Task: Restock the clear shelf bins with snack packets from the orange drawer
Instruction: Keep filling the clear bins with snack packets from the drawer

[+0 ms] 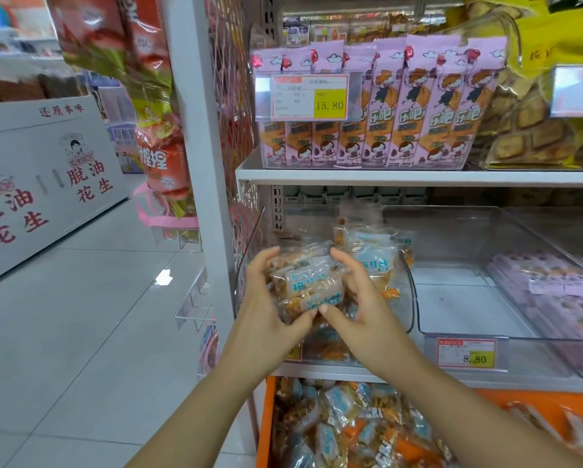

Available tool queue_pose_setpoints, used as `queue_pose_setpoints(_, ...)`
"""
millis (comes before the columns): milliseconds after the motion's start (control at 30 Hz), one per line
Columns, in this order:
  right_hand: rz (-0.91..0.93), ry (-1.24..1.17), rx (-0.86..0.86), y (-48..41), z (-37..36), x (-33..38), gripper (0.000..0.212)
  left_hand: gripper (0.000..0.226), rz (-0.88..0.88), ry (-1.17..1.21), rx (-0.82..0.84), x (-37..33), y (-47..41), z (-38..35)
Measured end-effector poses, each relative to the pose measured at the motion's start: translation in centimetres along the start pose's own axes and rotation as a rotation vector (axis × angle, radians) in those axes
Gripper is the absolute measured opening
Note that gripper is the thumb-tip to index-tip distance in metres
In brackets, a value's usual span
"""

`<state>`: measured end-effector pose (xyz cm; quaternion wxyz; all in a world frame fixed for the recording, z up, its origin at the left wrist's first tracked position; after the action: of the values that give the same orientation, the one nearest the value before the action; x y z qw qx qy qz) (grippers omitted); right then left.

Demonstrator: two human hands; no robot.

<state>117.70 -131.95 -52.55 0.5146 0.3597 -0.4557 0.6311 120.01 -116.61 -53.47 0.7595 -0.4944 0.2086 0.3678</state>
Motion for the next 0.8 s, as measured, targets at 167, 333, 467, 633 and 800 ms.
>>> queue_pose_setpoints(167,-0.022,0.055,0.066,-0.2,0.6,-0.1,0.077,0.095,0.093,0.102,-0.034,0.1,-0.1,-0.3)
queue_pose_setpoints(333,-0.012,0.236,-0.03,-0.5,3.6,-0.2,0.069,0.09,0.153,0.132,-0.049,-0.1,-0.9,-0.1)
queue_pose_setpoints(467,0.252,0.936,-0.239,-2.0,7.0,-2.1,0.039,0.086,0.221,0.16,-0.071,0.6,-2.5,-0.1)
queue_pose_setpoints(633,0.089,1.152,-0.148,-3.8,8.5,-2.2,0.032,0.091,0.273,0.177,-0.038,2.2,-6.4,-1.2)
queue_pose_setpoints(800,0.011,1.108,-0.112,-5.1,8.4,-2.7,0.037,0.089,0.32,0.189,-0.007,4.4,-11.0,-2.3)
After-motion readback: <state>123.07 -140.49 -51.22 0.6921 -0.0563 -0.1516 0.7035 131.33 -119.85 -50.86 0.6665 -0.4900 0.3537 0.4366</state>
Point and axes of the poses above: each hand's wrist, its own y-axis away from the middle knuckle, its own z-axis out of the back of the hand, x = y × z, the point moved 2 cm from there along -y, towards the middle knuckle, and after that the axes turned 8 degrees about -z, right-handed, at the moved point
